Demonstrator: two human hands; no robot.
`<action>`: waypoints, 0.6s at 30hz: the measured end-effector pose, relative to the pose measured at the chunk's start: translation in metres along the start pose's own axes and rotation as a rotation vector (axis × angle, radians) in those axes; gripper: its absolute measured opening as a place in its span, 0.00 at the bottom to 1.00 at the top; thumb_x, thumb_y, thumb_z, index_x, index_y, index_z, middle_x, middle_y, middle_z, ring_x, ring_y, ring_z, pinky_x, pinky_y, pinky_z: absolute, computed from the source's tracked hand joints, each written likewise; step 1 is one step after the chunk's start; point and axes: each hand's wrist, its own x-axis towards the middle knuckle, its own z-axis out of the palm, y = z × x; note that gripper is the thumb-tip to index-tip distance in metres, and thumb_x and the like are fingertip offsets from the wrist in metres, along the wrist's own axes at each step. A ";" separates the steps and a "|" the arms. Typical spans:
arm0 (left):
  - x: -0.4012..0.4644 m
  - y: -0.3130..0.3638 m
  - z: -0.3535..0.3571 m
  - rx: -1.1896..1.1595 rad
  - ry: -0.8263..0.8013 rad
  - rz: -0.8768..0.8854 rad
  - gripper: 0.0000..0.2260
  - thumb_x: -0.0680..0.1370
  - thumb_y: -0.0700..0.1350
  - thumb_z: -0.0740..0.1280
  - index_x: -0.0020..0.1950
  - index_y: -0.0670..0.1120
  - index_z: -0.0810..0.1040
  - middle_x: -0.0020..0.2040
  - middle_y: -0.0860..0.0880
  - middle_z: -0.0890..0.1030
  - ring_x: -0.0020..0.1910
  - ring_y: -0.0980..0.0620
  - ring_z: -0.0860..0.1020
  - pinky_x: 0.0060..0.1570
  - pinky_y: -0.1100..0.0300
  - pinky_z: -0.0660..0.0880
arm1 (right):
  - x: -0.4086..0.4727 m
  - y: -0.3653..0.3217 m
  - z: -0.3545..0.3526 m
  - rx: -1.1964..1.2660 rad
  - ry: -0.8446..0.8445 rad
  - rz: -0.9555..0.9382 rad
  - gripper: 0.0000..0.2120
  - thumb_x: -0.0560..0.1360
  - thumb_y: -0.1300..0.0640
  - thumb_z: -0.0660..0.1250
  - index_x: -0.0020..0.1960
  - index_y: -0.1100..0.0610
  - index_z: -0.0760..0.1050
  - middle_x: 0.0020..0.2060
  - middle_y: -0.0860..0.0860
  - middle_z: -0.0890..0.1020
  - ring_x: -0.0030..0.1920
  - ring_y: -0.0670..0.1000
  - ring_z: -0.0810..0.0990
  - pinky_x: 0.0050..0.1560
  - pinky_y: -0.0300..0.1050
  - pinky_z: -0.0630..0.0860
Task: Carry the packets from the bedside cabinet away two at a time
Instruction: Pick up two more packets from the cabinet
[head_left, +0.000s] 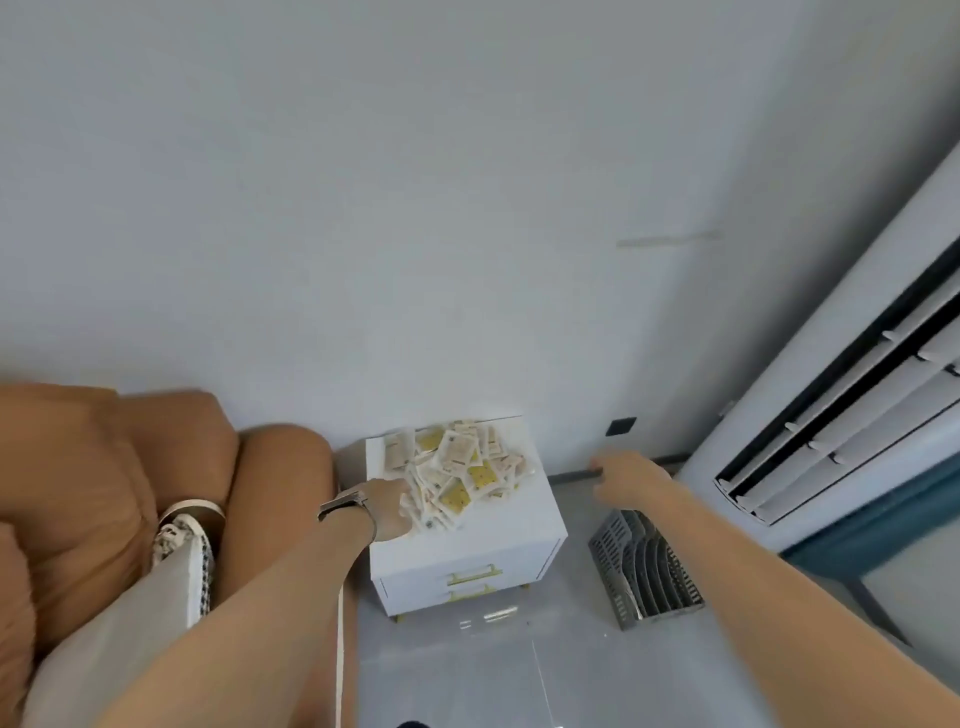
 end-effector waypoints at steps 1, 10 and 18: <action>0.009 -0.005 -0.004 -0.019 0.002 -0.014 0.25 0.78 0.51 0.61 0.75 0.53 0.63 0.67 0.48 0.75 0.62 0.48 0.75 0.59 0.55 0.75 | 0.019 -0.012 -0.004 -0.004 -0.005 -0.030 0.23 0.76 0.55 0.60 0.71 0.49 0.68 0.67 0.50 0.73 0.65 0.53 0.73 0.63 0.49 0.73; 0.116 -0.072 -0.016 -0.149 -0.066 -0.157 0.26 0.78 0.49 0.61 0.76 0.53 0.62 0.70 0.47 0.71 0.64 0.47 0.74 0.61 0.54 0.73 | 0.164 -0.088 -0.002 0.014 -0.084 -0.133 0.20 0.76 0.53 0.60 0.67 0.46 0.71 0.61 0.47 0.77 0.59 0.50 0.76 0.57 0.47 0.76; 0.187 -0.067 0.027 -0.110 -0.198 -0.156 0.24 0.79 0.50 0.59 0.76 0.51 0.62 0.68 0.49 0.72 0.62 0.49 0.75 0.58 0.55 0.75 | 0.228 -0.082 0.042 0.034 -0.171 -0.093 0.19 0.77 0.55 0.59 0.68 0.47 0.70 0.61 0.48 0.77 0.57 0.50 0.78 0.54 0.46 0.78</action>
